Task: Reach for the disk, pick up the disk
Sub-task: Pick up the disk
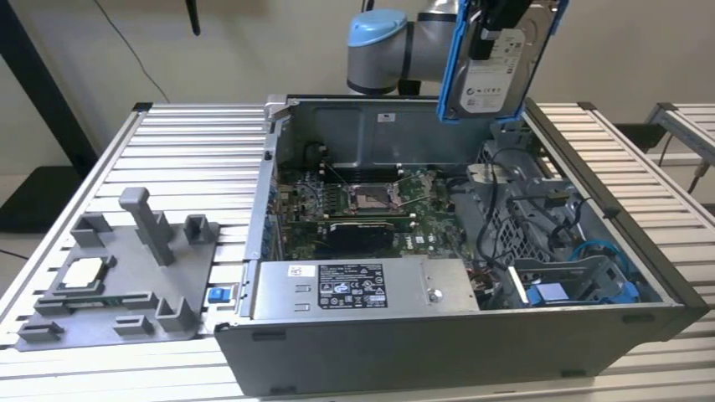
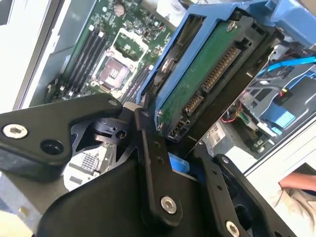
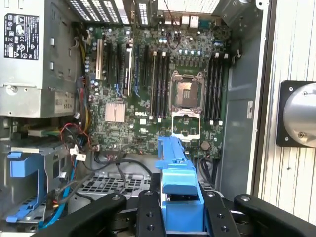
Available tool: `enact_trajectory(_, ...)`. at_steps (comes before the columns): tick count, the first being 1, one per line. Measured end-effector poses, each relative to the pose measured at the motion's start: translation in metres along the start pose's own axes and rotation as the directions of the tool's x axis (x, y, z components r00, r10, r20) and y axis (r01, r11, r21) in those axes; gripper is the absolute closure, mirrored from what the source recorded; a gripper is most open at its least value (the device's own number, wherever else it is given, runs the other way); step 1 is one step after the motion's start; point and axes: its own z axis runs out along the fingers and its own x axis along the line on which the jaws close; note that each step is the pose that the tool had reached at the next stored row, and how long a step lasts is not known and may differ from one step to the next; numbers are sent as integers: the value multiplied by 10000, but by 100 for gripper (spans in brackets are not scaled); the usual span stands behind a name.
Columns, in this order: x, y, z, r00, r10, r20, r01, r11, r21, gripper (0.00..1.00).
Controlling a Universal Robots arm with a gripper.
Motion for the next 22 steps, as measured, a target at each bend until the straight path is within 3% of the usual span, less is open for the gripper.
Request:
enact_trajectory(13,15,-286,-2,10000,0,0,0,10000,-1,100)
enact_trajectory(22,25,-302,-10,10000,0,1,0,10000,-8,100)
